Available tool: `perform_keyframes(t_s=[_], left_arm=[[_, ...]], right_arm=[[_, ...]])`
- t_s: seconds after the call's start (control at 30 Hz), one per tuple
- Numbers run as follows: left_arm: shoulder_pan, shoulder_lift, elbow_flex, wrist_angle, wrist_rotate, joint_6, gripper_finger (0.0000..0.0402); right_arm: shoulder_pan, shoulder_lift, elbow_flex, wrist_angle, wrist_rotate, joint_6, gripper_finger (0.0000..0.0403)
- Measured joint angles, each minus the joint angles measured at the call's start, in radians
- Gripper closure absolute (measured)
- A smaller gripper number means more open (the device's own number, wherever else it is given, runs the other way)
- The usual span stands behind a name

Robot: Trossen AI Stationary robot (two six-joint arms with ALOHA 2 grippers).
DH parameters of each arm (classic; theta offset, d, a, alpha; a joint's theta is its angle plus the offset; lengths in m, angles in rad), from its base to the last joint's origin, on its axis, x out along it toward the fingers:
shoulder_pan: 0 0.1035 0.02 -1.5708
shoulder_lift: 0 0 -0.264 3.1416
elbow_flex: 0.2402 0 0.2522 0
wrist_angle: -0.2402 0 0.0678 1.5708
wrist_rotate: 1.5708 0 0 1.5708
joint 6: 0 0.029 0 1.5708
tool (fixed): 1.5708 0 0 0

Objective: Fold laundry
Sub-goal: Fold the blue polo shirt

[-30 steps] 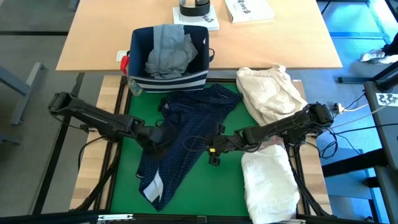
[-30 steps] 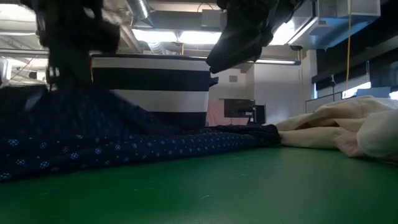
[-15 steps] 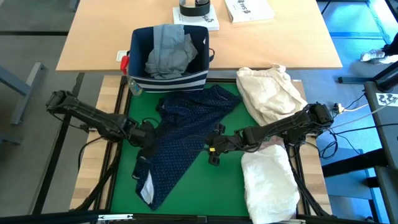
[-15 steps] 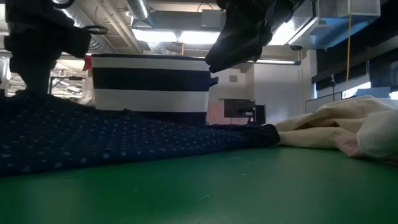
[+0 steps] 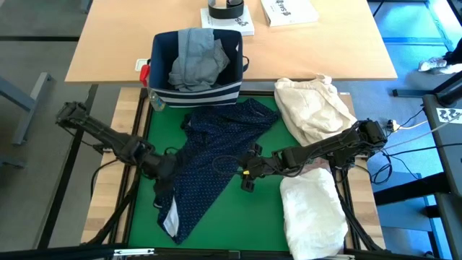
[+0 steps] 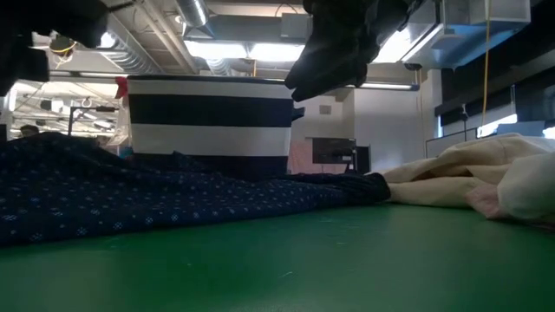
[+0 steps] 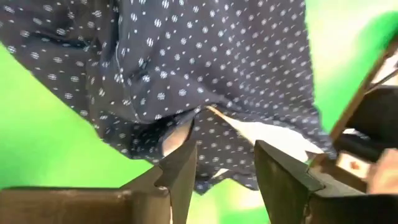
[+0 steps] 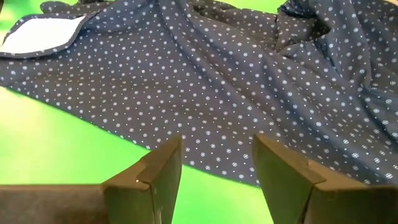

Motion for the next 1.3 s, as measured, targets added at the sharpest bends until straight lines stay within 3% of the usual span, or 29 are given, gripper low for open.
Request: perform_keyframes(t_s=[0.13,0.23,0.47,0.7,0.9,1.3], left_arm=[[-0.104,0.002,-0.027,0.0,-0.126,-0.013,0.0245],[-0.131,0.002,-0.066,0.005,-0.227,-0.124,0.0249],[-0.157,0.003,-0.141,0.051,-0.214,-0.195,0.0262],[-0.157,0.003,-0.145,0.072,-0.186,-0.119,0.0276],[-0.157,0.013,-0.146,0.055,-0.239,-0.087,0.0288],[-0.2,0.106,-0.15,0.057,-0.124,0.007,0.0397]], right_arm=[[0.0,0.0,0.0,0.003,0.002,0.037,0.0207],[0.0,-0.001,0.0,0.009,0.002,0.049,0.0207],[0.0,-0.001,0.0,0.022,0.002,0.091,0.0207],[0.0,-0.001,0.0,0.023,0.002,0.094,0.0207],[0.0,-0.001,0.0,0.024,0.041,0.094,0.0207],[0.0,-0.001,0.0,0.025,0.07,0.096,0.0207]])
